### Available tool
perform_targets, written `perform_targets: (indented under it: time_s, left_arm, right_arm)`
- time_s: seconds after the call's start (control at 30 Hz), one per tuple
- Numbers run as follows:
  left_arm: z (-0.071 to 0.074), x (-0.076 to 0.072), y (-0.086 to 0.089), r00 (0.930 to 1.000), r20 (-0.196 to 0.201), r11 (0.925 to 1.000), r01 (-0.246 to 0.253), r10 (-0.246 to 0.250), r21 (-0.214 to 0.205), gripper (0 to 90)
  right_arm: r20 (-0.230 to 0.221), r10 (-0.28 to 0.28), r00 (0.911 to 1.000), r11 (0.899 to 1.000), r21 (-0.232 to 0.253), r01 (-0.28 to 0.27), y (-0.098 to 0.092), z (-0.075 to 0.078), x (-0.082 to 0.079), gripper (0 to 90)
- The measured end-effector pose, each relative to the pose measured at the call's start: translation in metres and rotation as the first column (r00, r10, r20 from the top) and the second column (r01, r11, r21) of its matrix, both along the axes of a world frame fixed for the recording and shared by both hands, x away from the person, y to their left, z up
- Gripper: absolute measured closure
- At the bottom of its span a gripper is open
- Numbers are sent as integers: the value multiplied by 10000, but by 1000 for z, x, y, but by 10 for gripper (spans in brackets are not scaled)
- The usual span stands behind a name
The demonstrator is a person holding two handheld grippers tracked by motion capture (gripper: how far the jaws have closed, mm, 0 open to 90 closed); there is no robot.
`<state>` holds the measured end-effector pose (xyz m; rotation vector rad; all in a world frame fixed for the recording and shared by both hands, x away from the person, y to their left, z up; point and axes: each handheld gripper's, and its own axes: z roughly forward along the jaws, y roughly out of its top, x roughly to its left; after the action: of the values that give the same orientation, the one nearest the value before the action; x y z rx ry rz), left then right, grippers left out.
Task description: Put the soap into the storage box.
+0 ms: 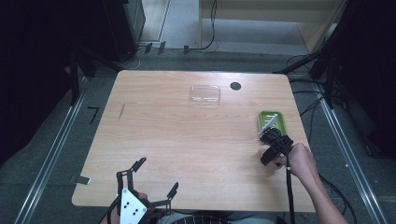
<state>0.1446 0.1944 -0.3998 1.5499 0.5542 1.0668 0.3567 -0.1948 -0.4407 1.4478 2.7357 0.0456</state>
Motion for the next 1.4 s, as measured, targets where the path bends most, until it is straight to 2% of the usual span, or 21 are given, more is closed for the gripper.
perform_targets:
  time_s: [0.77, 1.4]
  left_arm:
    - [0, 0, 0, 10000, 1, 10000, 10, -10, 14, 0]
    - [0, 0, -1, 10000, 1, 10000, 17, -17, 13, 0]
  right_arm:
    - [215, -275, 9994, 9996, 30, 274, -18, 9, 3, 338]
    - [576, -1043, 9929, 9941, 370, 1022, -36, 14, 8, 338]
